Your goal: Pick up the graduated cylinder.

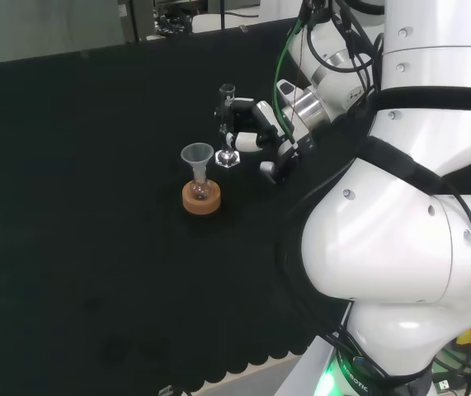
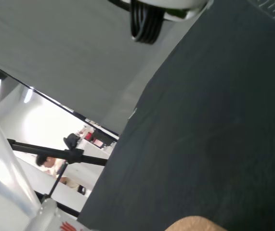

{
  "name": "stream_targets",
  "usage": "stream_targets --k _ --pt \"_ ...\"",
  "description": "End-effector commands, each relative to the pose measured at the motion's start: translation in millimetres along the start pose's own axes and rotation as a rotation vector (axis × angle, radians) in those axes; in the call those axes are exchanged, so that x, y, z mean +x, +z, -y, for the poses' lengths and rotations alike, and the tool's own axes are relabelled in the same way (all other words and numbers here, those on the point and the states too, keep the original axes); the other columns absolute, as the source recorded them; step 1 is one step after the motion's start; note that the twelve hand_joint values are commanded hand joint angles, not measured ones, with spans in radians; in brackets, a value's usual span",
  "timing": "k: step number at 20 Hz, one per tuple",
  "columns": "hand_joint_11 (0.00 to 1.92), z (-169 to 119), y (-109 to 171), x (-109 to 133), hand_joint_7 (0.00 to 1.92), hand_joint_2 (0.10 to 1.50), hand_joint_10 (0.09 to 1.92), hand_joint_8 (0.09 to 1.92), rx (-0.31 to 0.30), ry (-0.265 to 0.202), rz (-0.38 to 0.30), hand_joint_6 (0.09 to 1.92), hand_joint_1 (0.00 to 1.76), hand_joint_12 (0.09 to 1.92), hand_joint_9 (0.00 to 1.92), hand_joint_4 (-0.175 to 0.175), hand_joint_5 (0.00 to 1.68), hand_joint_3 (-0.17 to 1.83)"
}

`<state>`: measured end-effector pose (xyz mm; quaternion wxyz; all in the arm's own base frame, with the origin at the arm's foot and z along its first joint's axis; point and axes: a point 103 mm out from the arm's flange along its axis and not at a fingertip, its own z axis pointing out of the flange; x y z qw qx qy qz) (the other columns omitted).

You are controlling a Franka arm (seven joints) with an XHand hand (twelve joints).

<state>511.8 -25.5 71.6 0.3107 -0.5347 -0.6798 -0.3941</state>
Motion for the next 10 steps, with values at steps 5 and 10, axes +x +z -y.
stream_targets --k 5,10 --pt "0.99 -4 -25 13 0.86 0.94 0.51 0.78 -0.013 0.001 0.080 0.84 1.36 0.91 1.09 -0.061 0.90 0.66" --pt "1.03 -4 -44 18 0.81 1.14 0.44 1.26 -0.025 0.012 0.111 0.83 1.34 0.90 1.16 -0.062 0.92 0.13"
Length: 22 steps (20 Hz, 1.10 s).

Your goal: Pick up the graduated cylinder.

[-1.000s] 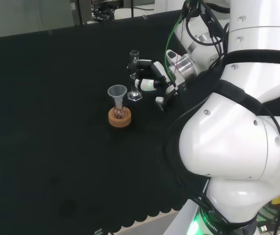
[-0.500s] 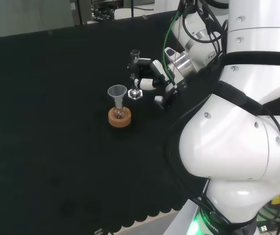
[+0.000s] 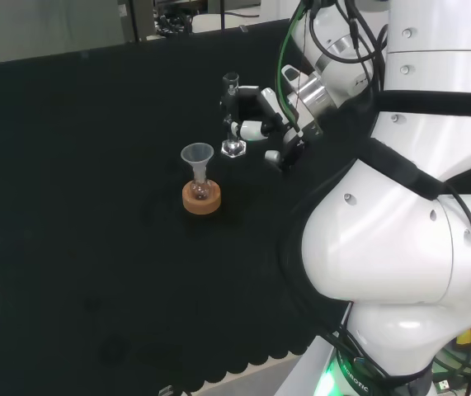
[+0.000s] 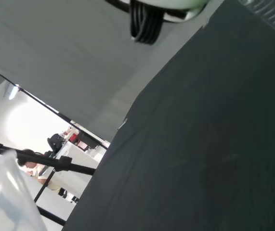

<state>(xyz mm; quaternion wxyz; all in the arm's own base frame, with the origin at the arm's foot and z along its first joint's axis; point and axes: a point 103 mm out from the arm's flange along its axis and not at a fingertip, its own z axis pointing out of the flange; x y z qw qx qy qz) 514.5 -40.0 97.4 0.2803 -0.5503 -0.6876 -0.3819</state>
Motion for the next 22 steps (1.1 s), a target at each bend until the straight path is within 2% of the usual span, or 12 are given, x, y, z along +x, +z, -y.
stream_targets --k 1,5,10,15,19,22 --pt "1.04 3 -22 3 0.82 1.16 0.42 1.27 -0.004 0.018 0.051 0.82 1.34 0.89 1.18 -0.063 0.92 0.07" --pt "1.12 6 -33 7 0.89 1.15 0.34 1.18 0.015 0.031 0.103 0.82 1.35 0.84 1.30 -0.056 0.94 0.01" --pt "1.15 6 -39 12 0.93 1.14 0.29 1.13 0.072 0.036 0.146 0.81 1.36 0.81 1.35 -0.042 0.96 0.00" --pt "1.16 5 -46 22 0.95 1.13 0.26 1.11 0.168 0.019 0.281 0.80 1.36 0.80 1.36 -0.037 0.97 -0.01" --pt "1.17 7 -60 31 0.96 1.13 0.22 1.09 0.224 0.028 0.349 0.78 1.37 0.79 1.40 -0.031 0.99 -0.01" --pt "1.18 11 -71 41 0.96 1.12 0.22 1.08 0.284 0.033 0.438 0.77 1.37 0.79 1.41 -0.028 0.99 -0.01"
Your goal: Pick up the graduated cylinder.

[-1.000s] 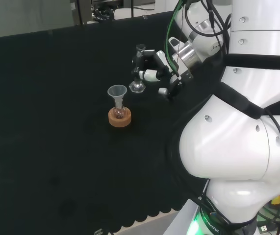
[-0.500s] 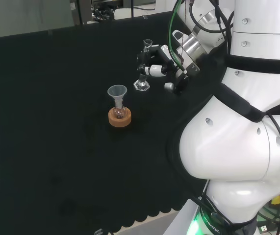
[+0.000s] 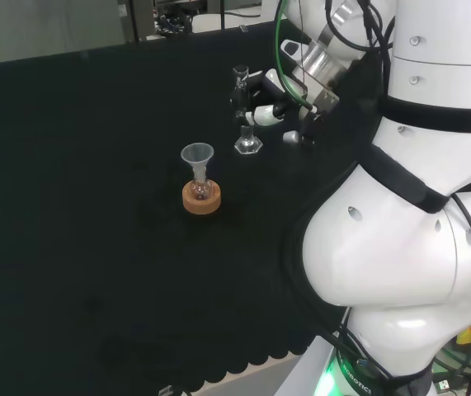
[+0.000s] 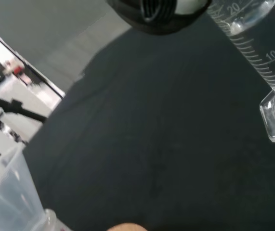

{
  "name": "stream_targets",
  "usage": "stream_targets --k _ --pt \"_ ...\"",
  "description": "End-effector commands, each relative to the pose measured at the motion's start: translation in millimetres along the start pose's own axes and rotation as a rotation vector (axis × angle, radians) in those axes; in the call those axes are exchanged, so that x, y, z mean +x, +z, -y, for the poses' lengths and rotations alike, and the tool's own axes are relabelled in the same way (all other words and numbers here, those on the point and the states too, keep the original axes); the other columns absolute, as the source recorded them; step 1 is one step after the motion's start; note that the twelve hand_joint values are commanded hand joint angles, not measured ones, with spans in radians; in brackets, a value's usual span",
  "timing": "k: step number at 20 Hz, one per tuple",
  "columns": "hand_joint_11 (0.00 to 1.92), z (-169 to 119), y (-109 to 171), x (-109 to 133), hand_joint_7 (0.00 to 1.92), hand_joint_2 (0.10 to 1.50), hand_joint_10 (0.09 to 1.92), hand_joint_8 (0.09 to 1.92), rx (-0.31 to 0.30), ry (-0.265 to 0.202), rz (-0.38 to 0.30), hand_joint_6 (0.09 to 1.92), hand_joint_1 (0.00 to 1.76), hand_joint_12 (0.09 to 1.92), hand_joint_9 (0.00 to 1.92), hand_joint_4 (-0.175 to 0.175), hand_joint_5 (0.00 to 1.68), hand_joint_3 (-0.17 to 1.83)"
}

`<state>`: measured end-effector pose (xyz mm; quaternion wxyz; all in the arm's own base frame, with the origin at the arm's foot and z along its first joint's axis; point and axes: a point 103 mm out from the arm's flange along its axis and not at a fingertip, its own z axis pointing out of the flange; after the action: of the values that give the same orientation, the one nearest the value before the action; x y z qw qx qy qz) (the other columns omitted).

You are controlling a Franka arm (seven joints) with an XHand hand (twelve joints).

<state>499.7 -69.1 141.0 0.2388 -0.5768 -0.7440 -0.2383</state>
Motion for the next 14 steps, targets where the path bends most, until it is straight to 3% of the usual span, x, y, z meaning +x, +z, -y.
stream_targets --k 1,14 --pt "1.18 11 -29 13 0.97 1.12 0.20 1.07 0.119 0.014 0.193 0.77 1.37 0.78 1.42 -0.027 1.00 -0.01" --pt "1.20 49 -62 42 1.00 1.11 0.15 1.03 0.243 0.047 0.325 0.78 1.37 0.76 1.46 -0.002 1.02 -0.02"
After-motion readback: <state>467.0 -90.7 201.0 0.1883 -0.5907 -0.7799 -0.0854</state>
